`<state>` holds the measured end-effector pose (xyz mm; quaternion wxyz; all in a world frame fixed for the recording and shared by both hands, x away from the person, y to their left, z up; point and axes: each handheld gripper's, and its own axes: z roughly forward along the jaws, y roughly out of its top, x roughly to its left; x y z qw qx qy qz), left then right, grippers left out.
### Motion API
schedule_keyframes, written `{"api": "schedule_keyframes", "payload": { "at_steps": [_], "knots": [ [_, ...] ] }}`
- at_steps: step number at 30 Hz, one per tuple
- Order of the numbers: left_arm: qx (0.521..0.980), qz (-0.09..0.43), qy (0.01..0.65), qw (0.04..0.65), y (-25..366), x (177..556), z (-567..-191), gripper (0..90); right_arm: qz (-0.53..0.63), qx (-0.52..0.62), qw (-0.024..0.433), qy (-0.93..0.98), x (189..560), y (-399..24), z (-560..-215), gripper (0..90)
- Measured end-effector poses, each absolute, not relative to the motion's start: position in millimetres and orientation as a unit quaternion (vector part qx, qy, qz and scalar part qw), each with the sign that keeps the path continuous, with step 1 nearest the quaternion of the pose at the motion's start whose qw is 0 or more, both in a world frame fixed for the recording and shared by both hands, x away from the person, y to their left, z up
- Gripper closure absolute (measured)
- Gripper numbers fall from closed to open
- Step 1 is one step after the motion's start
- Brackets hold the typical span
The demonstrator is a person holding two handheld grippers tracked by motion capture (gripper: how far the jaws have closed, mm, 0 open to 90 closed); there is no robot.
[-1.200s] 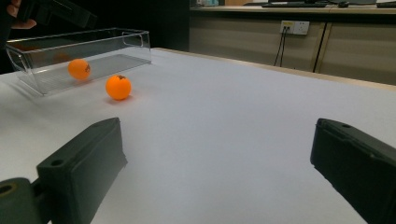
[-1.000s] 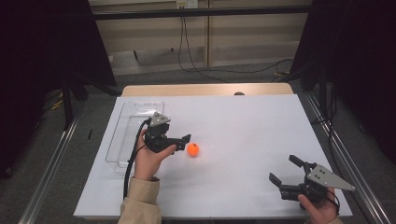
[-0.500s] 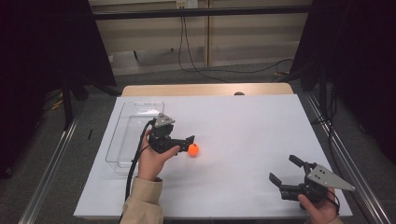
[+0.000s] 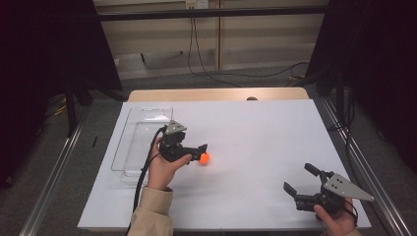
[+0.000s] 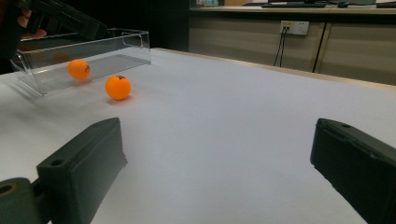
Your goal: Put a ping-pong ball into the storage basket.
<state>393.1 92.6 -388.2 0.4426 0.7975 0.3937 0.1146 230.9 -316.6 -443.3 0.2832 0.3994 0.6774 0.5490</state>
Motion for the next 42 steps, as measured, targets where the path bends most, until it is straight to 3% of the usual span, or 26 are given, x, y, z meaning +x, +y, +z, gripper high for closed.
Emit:
{"api": "schedule_keyframes", "payload": {
  "at_steps": [42],
  "knots": [
    [0.824,0.111,0.385,0.401,78,399,-414,13.0,0.548,0.400,0.283,0.678,231,-317,-443,2.8]
  ]
}}
